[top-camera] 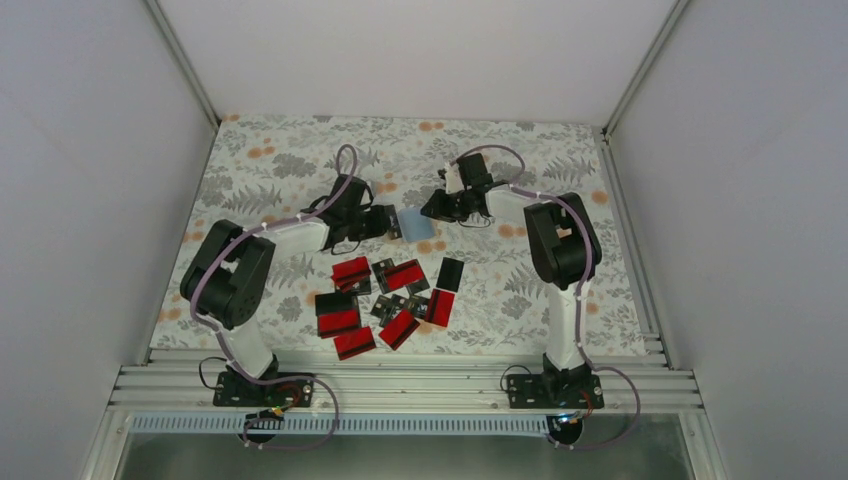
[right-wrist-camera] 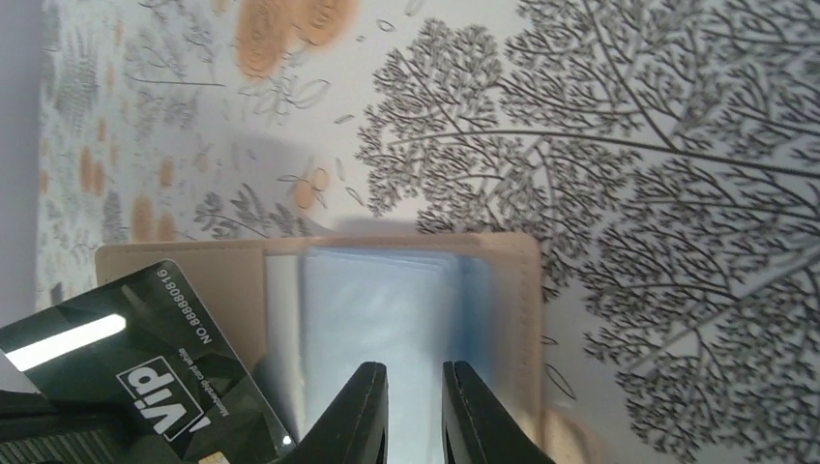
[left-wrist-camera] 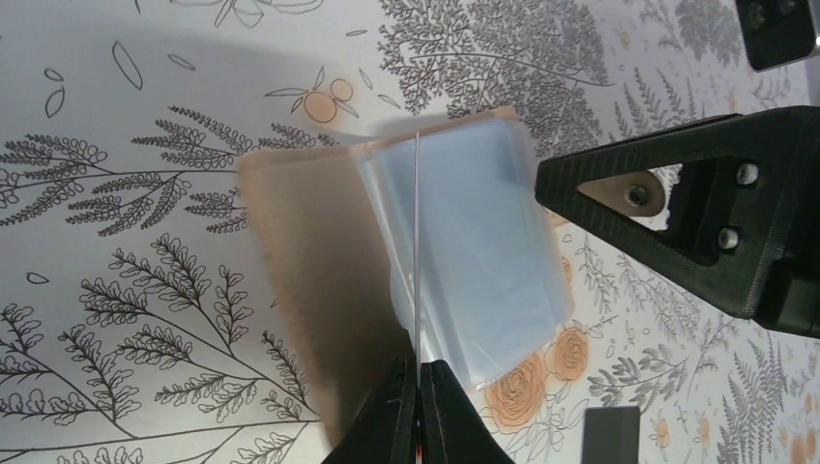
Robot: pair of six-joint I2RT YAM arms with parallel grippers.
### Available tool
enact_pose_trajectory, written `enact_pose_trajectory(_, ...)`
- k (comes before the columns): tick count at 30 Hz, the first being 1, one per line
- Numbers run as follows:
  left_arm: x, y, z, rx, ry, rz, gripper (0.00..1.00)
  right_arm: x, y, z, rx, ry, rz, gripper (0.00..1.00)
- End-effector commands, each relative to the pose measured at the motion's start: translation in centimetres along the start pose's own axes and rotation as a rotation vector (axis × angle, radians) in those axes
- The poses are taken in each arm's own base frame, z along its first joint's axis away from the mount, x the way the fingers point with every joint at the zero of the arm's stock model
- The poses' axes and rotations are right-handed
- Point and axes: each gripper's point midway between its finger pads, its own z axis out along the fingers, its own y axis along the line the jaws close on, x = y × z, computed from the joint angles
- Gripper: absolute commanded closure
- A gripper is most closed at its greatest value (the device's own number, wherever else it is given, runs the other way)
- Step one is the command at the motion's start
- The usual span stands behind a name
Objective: Put the credit cards into the card holder
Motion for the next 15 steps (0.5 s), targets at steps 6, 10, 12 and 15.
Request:
enact_pose_trajectory(6, 0.1, -0.1, 1.1, 0.064, 0.02, -0.039, 0.98, 2.0, -3.1, 0.8, 0.124, 0.031, 0.025, 0.86)
enact_pose_trajectory(10, 0.1, 0.1, 1.2, 0.083, 0.03, -0.059, 0.98, 3.1, -3.8, 0.9, 0.141, 0.048, 0.04, 0.87)
enact_pose_trajectory(12, 0.1, 0.2, 1.1, 0.1, 0.035, -0.073, 0.98, 3.8, -4.2, 0.9, 0.148, 0.058, 0.05, 0.88)
enact_pose_trajectory(15, 0.1, 0.2, 0.9, 0.132, 0.036, -0.092, 0.98, 4.8, -4.5, 0.7, 0.155, 0.069, 0.065, 0.88)
